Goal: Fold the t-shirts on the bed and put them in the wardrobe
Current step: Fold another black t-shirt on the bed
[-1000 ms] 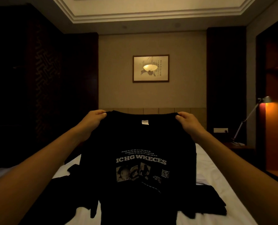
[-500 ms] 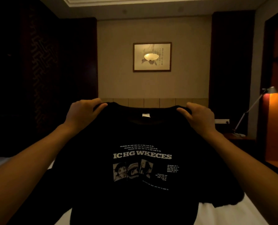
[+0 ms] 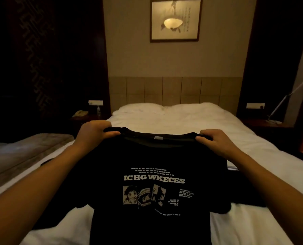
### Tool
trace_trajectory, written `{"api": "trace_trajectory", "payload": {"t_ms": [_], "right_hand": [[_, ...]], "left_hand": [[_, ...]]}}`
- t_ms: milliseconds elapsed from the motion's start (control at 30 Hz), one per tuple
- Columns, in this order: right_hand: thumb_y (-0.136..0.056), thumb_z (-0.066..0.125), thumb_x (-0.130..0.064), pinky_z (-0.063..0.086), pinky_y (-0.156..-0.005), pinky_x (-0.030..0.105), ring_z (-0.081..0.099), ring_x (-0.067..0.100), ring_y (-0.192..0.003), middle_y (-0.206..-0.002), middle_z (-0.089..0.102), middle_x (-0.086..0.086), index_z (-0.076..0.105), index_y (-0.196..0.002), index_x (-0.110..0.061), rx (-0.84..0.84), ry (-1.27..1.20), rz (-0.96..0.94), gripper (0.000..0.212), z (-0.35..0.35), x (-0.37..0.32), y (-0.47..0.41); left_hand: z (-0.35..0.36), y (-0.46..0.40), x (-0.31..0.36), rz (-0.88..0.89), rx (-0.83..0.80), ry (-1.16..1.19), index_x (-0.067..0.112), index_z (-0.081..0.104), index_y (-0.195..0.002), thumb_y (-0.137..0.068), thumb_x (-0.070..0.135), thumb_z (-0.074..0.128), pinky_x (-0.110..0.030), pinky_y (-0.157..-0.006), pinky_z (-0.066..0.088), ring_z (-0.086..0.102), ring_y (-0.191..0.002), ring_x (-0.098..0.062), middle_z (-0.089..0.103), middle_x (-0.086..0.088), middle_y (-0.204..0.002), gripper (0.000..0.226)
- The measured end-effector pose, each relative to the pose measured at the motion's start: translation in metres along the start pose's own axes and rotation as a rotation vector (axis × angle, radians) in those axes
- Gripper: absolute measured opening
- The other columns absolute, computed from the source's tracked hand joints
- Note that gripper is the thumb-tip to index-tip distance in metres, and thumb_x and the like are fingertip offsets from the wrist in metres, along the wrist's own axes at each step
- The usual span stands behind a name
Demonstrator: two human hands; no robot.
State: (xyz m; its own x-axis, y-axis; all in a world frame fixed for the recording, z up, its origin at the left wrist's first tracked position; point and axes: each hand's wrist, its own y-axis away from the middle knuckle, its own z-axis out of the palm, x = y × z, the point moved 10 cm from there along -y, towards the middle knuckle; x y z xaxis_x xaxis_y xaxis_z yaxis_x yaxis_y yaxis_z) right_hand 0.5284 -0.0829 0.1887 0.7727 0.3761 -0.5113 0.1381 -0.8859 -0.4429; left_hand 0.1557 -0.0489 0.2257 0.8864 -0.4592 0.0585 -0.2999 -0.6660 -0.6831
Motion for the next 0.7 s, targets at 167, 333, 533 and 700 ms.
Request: {"api": "trace_trajectory", "payload": {"t_ms": [167, 333, 533, 700], "right_hand": [[-0.097, 0.057, -0.019, 0.035, -0.063, 0.034, 0.055, 0.02, -0.068, -0.068, 0.056, 0.003, 0.057, -0.076, -0.008, -0.047, 0.003, 0.074, 0.024, 0.056, 0.048, -0.029], [-0.1, 0.05, -0.034, 0.039, -0.064, 0.037, 0.055, 0.022, -0.075, -0.074, 0.054, -0.004, 0.049, -0.078, -0.022, 0.049, 0.051, 0.233, 0.026, 0.117, 0.103, -0.052], [-0.098, 0.05, -0.049, 0.035, -0.065, 0.032, 0.056, 0.026, -0.08, -0.077, 0.056, 0.0, 0.058, -0.084, -0.018, 0.289, 0.124, 0.627, 0.035, 0.172, 0.159, -0.047], [-0.095, 0.05, -0.055, 0.022, -0.052, 0.028, 0.06, 0.029, -0.073, -0.081, 0.059, 0.007, 0.056, -0.077, -0.013, 0.477, 0.38, 0.571, 0.046, 0.168, 0.166, -0.073]], "left_hand": [[0.07, -0.002, -0.035, -0.033, -0.065, 0.176, 0.006, 0.065, -0.07, -0.088, 0.031, 0.069, -0.043, -0.061, 0.049, 0.055, -0.061, -0.019, 0.056, -0.005, -0.064, 0.031], [0.138, 0.017, -0.062, -0.276, 0.01, 0.237, 0.019, 0.061, -0.073, -0.097, 0.036, 0.058, -0.036, -0.056, 0.04, 0.052, -0.066, -0.017, 0.053, 0.004, -0.068, 0.03], [0.22, 0.05, -0.068, -0.688, 0.09, 0.151, 0.017, 0.054, -0.082, -0.104, 0.042, 0.04, -0.036, -0.055, 0.037, 0.053, -0.067, -0.025, 0.055, -0.001, -0.078, 0.036], [0.245, 0.026, -0.088, -0.537, 0.155, -0.071, 0.016, 0.066, -0.089, -0.101, 0.042, 0.048, -0.031, -0.049, 0.034, 0.055, -0.061, -0.03, 0.056, -0.006, -0.081, 0.034]]}}
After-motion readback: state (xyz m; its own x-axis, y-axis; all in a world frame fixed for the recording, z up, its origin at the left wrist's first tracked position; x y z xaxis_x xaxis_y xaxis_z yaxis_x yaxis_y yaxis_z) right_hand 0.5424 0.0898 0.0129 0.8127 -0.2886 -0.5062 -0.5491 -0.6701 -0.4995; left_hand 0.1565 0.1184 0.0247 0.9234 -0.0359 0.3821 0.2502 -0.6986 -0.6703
